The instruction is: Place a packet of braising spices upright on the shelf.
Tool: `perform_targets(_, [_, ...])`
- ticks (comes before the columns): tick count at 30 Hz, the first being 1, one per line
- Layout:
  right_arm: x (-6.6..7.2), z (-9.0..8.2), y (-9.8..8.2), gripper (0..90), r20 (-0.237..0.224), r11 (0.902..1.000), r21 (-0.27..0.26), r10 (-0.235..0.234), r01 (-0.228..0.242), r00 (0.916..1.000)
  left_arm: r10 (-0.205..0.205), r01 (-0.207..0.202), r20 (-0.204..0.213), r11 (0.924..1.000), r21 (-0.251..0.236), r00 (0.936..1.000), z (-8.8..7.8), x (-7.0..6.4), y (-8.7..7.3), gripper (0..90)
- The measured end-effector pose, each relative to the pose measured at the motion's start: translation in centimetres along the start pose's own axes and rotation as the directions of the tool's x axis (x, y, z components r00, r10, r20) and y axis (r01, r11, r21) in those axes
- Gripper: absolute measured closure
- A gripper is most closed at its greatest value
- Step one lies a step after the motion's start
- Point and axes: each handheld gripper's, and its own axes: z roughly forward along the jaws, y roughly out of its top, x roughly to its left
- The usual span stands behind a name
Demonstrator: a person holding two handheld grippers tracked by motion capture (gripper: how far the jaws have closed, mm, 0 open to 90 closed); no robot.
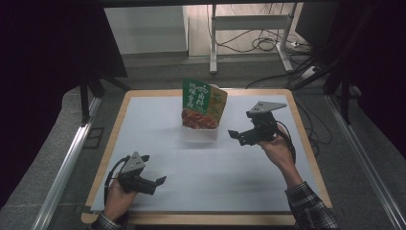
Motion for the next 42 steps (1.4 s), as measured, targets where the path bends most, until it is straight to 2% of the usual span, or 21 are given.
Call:
perform_targets(10, [0.6, -0.9, -1.7, 0.0, -0.003, 0.9996, -0.023, 0.013, -0.014, 0.9999, -0.003, 0.003, 0.000, 1.0000, -0.006, 1.0000, -0.1, 0.0, 0.0, 0.0])
perform_targets(23, [1.2, -1.8, -3.1, 0.0, -0.009, 0.9997, -0.012, 0.020, -0.020, 0.9998, -0.004, 0.004, 0.001, 1.0000, -0.008, 1.0000, -0.1, 0.0, 0.0, 0.0])
perform_targets(42, [1.4, -3.5, -5.6, 0.0, 0.022, 0.9994, 0.013, 0.033, -0.033, 0.9992, -0.009, 0.009, 0.003, 0.9999, -0.009, 1.0000, -0.2, 0.0, 0.0, 0.0])
